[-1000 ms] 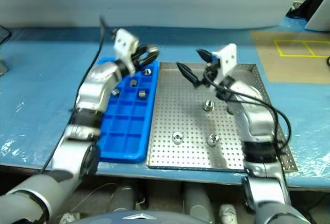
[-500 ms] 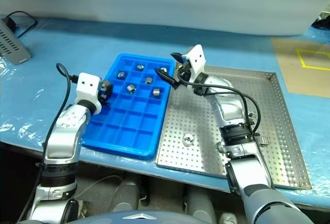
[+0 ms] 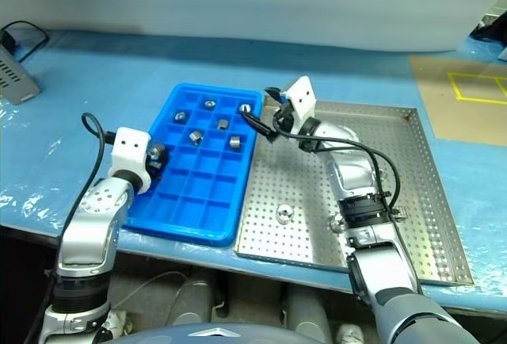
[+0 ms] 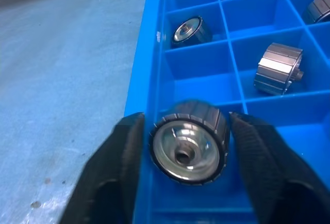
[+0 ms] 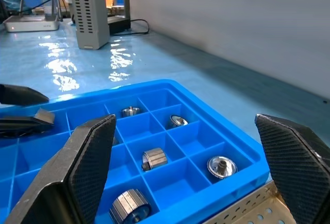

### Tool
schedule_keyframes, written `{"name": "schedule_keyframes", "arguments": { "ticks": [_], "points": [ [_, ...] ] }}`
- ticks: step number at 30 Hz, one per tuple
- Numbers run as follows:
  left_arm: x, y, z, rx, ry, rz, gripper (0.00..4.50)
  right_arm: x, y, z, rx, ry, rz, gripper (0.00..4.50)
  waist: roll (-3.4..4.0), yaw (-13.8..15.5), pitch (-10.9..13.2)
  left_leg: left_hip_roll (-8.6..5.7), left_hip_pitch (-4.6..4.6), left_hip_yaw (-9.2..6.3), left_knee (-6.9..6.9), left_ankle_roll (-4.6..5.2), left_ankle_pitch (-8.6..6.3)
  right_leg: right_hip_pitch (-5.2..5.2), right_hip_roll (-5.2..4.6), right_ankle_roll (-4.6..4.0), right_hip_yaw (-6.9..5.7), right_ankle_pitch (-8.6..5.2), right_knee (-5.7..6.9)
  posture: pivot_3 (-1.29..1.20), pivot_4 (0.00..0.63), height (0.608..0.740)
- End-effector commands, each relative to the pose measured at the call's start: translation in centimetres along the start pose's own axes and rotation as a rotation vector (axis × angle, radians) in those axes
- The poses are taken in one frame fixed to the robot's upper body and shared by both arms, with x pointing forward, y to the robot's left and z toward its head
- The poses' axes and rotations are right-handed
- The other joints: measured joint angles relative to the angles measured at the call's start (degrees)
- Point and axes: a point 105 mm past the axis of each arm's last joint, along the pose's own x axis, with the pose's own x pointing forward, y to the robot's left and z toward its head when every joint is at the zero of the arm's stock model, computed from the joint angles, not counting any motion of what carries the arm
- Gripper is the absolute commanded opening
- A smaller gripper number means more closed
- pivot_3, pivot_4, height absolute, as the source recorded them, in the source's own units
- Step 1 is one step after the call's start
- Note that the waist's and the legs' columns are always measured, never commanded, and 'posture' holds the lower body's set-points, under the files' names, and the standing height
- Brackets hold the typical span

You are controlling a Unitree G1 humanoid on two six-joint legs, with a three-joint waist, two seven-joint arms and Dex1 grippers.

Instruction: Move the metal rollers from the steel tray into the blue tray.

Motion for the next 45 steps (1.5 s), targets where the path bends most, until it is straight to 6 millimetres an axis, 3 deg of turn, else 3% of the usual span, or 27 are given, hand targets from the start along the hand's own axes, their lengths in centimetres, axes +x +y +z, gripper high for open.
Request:
{"name": "schedule_keyframes", "arguments": {
  "ticks": [1, 5, 8, 12, 16, 20, 23, 28, 36, 39, 42, 45],
  "points": [
    [0.6, -0.9, 2.9, -0.041, -0.093, -0.097, 4.18, -0.2, -0.2, 0.4, -0.034, -0.017, -0.013, 4.5, 0.0, 0.09, 0.0, 0.0, 0.01, -0.01, 0.01, 0.0, 0.0, 0.01, 0.0, 0.0, 0.0, 0.0, 0.01, -0.04, 0.15, 0.74],
    [2.7, -2.4, 5.6, -0.043, -0.164, -0.287, 4.18, -1.5, -1.0, 0.6, -0.04, -0.005, -0.052, 4.5, 0.0, 0.48, 0.0, -0.02, 0.02, -0.02, 0.03, -0.01, 0.1, 0.01, 0.0, -0.01, 0.01, 0.01, 0.11, -0.12, 0.15, 0.74],
    [3.8, -5.2, 7.4, -0.048, -0.22, -0.472, 4.18, -3.7, -1.7, 1.2, -0.055, -0.014, -0.082, 4.5, 0.02, 0.42, -0.01, -0.12, 0.09, -0.01, 0.03, 0.02, 0.08, 0.08, -0.02, -0.01, 0.12, 0.02, 0.09, -0.19, 0.15, 0.74],
    [2.3, -11.1, 9.5, -0.061, -0.311, -0.86, 4.18, -7.2, -2.1, 2.6, -0.024, -0.021, -0.144, 4.5, 0.02, -0.84, -0.01, -0.18, 0.01, 0.08, 0.05, 0.26, 0.17, 0.06, -0.03, 0.0, 0.24, 0.02, 0.02, -0.34, 0.15, 0.74],
    [1.2, -14.9, 10.0, -0.004, -0.329, -1.136, 4.18, -11.9, -3.2, 2.5, -0.065, 0.083, -0.273, 4.5, 0.03, -2.31, -0.02, -0.14, 0.04, 0.12, 0.04, 0.41, 0.1, 0.06, -0.01, 0.0, 0.26, 0.02, 0.01, -0.43, 0.15, 0.74],
    [-0.4, -17.2, 9.8, 0.083, -0.322, -1.386, 4.18, -17.3, -3.8, 1.7, -0.121, 0.233, -0.39, 4.5, 0.07, -4.19, -0.04, -0.14, 0.33, 0.15, 0.01, 0.2, -0.01, 0.25, 0.0, 0.03, 0.27, 0.0, -0.05, -0.55, 0.15, 0.74],
    [-0.6, -18.1, 8.1, 0.227, -0.271, -1.488, 4.18, -20.4, -3.8, 1.4, -0.15, 0.31, -0.46, 4.5, 0.14, -6.25, -0.09, -0.15, 0.52, 0.16, -0.06, 0.19, -0.02, 0.46, 0.01, 0.43, 0.27, -0.23, -0.23, -0.62, 0.15, 0.74],
    [-0.5, -19.6, 6.5, 0.374, -0.225, -1.597, 4.18, -23.9, -3.1, 0.7, -0.159, 0.393, -0.593, 4.5, 0.25, -10.41, -0.15, -0.16, 0.44, 0.13, -0.08, 0.29, -0.1, 0.52, 0.08, 0.54, 0.24, -0.23, -0.54, -0.73, 0.15, 0.74],
    [-2.0, -20.7, 3.8, 0.602, -0.153, -1.784, 4.18, -26.1, -0.8, -0.4, -0.142, 0.45, -0.682, 4.5, 0.33, -17.11, -0.2, -0.27, -0.17, 0.06, 0.31, 0.99, -0.45, 0.51, -0.05, 0.56, 0.02, -0.18, -0.89, -0.84, 0.15, 0.74],
    [-2.2, -20.0, 2.9, 0.701, -0.122, -1.845, 4.18, -26.7, -0.3, -0.5, -0.129, 0.455, -0.733, 4.5, 0.32, -19.51, -0.2, -0.32, -0.22, 0.02, 0.52, 1.01, -0.65, 0.59, -0.14, 0.8, -0.05, -0.32, -0.91, -0.86, 0.15, 0.74],
    [-1.9, -20.0, 4.0, 0.694, -0.153, -1.843, 4.18, -27.3, 0.1, -0.7, -0.129, 0.475, -0.753, 4.5, 0.32, -21.58, -0.19, -0.46, -0.23, -0.12, 0.59, 0.96, -0.72, 0.7, -0.21, 0.91, -0.07, -0.37, -0.95, -0.87, 0.15, 0.74],
    [-0.1, -20.6, 6.9, 0.606, -0.266, -1.702, 4.18, -27.4, 0.5, -1.1, -0.134, 0.501, -0.749, 4.5, 0.33, -23.25, -0.19, -0.59, -0.25, -0.22, 0.73, 1.03, -0.76, 0.81, -0.29, 0.99, -0.08, -0.4, -1.03, -0.88, 0.15, 0.74]
  ]
}}
